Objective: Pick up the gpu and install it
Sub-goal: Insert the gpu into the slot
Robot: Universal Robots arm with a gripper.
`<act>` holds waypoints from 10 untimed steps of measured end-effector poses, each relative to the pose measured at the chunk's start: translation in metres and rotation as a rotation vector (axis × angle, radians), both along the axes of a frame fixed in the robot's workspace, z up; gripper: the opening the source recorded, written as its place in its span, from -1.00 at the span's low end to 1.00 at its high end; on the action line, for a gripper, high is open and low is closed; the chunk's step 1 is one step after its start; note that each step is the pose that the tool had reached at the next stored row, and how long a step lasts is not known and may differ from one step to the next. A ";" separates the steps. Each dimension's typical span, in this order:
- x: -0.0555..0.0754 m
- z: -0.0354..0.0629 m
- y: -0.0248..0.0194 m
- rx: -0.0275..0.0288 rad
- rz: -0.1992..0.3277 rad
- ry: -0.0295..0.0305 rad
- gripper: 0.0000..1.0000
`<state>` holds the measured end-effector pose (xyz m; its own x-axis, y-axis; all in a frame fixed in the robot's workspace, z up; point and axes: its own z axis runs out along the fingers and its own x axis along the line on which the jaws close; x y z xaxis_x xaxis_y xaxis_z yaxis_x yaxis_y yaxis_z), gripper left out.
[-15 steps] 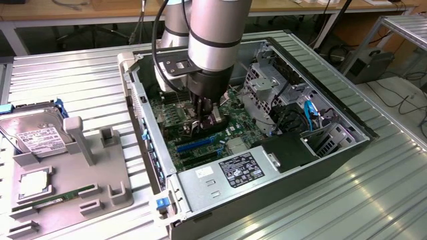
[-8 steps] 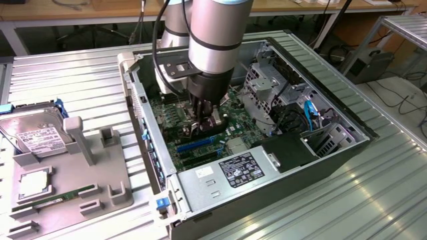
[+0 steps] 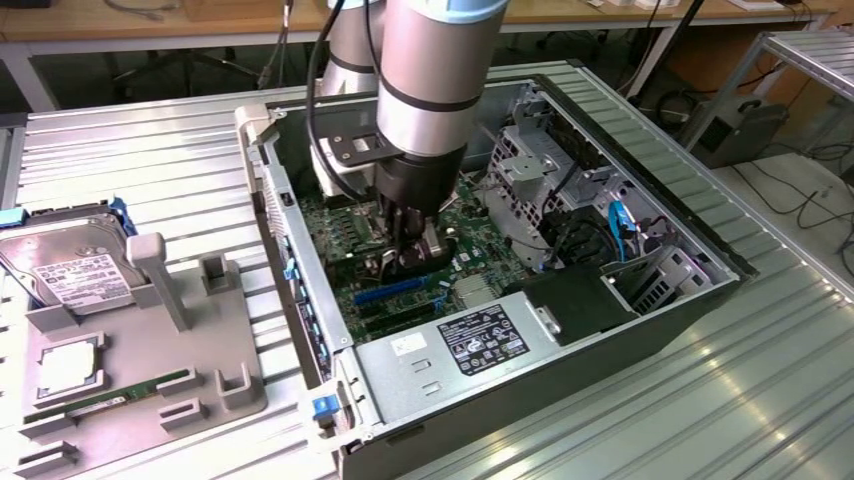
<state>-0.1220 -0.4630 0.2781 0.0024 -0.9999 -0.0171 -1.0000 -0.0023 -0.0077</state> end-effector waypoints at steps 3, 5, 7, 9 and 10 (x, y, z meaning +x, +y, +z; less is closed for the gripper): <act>0.000 -0.0029 -0.0002 -0.0001 0.000 0.0008 -0.47; 0.000 -0.0049 -0.0003 -0.0001 0.000 0.0015 -0.47; 0.000 -0.0066 -0.0003 -0.0001 0.000 0.0017 -0.47; 0.000 -0.0082 -0.0003 0.0000 0.000 0.0016 -0.47; 0.000 -0.0091 -0.0003 -0.0001 0.000 0.0017 -0.47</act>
<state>-0.1220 -0.4633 0.2691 0.0025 -0.9999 -0.0170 -1.0000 -0.0024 -0.0060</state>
